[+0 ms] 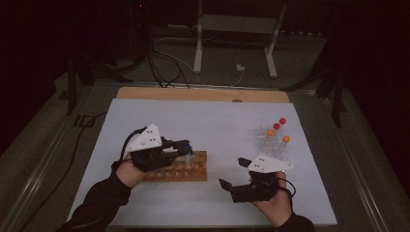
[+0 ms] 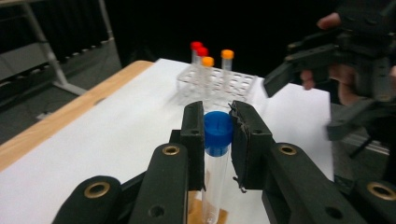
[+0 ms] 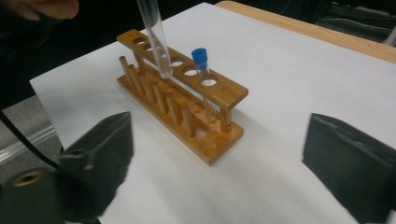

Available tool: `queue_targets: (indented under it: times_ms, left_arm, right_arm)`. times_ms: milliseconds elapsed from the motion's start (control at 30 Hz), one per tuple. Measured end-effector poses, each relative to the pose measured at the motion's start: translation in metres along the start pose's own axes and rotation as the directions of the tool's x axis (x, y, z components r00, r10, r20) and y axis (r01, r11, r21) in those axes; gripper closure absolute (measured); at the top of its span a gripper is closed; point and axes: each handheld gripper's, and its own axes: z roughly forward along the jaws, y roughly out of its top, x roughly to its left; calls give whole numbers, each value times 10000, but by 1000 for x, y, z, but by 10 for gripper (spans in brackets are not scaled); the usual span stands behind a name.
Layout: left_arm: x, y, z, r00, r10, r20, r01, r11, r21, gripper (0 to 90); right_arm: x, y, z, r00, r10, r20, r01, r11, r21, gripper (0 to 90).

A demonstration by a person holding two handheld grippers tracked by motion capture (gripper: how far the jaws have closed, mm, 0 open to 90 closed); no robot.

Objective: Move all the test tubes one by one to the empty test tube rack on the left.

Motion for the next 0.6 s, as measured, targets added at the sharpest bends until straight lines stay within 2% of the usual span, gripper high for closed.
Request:
queue_targets:
  times_ms: [33, 100, 167, 300, 400, 600]
  left_arm:
    - [3, -1, -2, 10000, -43, 11, 44, 9999, -95, 774]
    - [9, -2, -3, 9997, -121, -223, 118, 9999, -124, 774]
    - [14, -4, -3, 9990, -251, -361, 244, 9995, -209, 774]
    - [23, -13, 3, 9964, -477, -706, 472, 9988, -87, 774]
    - [27, -22, 8, 9945, -725, -753, 724, 9974, -34, 774]
    - [27, -38, 19, 9940, -790, -763, 815, 9962, 304, 774]
  right_arm:
    - [-1, 0, -1, 9999, -9, -104, 9, 10000, 1, 38]
    - [-2, -1, -2, 9995, 17, -303, -18, 10000, -56, 19]
    - [-2, -1, -3, 9999, -72, -143, 71, 10000, -47, 18]
    - [-3, -1, -4, 9998, -111, -180, 109, 9999, -105, 0]
    - [-3, -1, -5, 9998, -113, -176, 111, 9999, -125, 0]
    - [-5, -3, -4, 9998, -127, -172, 124, 9998, -147, 0]
